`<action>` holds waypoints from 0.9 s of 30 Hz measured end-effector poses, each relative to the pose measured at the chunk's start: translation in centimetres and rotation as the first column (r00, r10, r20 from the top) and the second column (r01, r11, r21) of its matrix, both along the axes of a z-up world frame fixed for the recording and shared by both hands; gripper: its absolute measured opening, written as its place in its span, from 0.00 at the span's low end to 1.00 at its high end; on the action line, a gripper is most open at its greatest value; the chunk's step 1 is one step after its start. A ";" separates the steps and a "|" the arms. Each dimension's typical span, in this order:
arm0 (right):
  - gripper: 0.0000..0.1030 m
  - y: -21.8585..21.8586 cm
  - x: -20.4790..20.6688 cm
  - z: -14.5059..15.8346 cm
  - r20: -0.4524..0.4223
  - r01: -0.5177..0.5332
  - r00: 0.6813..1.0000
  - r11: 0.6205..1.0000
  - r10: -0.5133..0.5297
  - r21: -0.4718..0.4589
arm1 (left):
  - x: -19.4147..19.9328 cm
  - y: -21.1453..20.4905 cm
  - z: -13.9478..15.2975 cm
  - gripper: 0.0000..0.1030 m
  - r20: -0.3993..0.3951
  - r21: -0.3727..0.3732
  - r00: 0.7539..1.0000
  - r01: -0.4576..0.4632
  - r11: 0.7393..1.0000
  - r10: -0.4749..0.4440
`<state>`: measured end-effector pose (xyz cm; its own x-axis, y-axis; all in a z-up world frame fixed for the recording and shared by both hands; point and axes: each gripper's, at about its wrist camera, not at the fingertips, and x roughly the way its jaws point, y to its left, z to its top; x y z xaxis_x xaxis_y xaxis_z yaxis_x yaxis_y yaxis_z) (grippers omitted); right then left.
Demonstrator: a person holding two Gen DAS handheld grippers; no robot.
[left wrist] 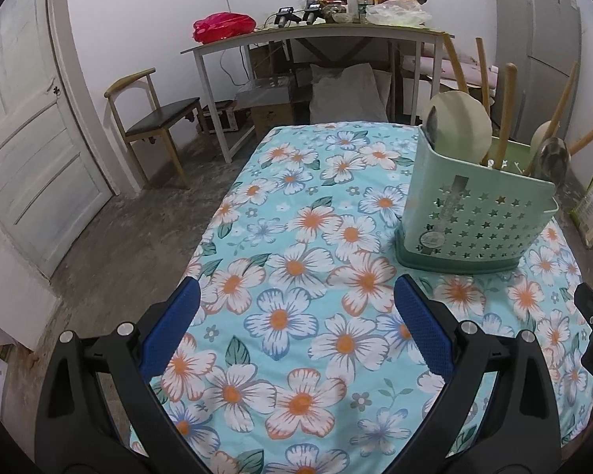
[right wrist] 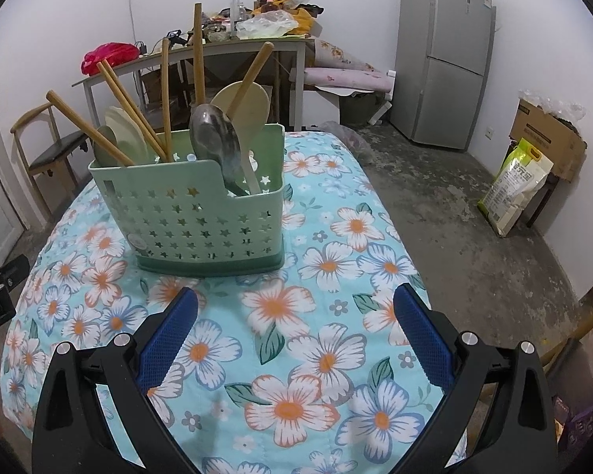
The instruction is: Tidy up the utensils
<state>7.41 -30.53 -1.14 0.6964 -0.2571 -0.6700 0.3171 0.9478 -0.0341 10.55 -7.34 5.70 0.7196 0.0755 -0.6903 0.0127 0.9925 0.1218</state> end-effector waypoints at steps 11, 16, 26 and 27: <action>0.94 0.2 -0.1 0.2 0.002 -0.003 1.000 1.000 0.003 -0.014 | 0.3 0.2 0.1 0.92 -0.010 -0.009 1.000 -0.015 1.000 0.015; 0.94 0.2 0.0 0.3 0.000 -0.003 1.000 1.000 0.003 -0.014 | 0.3 0.2 0.1 0.92 -0.010 -0.008 1.000 -0.013 1.000 0.012; 0.94 0.2 0.0 0.3 0.001 -0.003 1.000 1.000 0.003 -0.017 | 0.3 -0.1 0.1 0.92 -0.015 -0.007 1.000 -0.005 1.000 0.005; 0.94 0.2 0.0 0.3 0.001 -0.004 1.000 1.000 0.004 -0.018 | 0.3 -0.1 0.1 0.92 -0.015 -0.008 1.000 -0.005 1.000 0.005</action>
<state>7.42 -30.33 -0.80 0.6978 -0.2666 -0.6648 0.3137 0.9482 -0.0509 10.88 -7.39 5.78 0.7090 0.0737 -0.7014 0.0096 0.9934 0.1140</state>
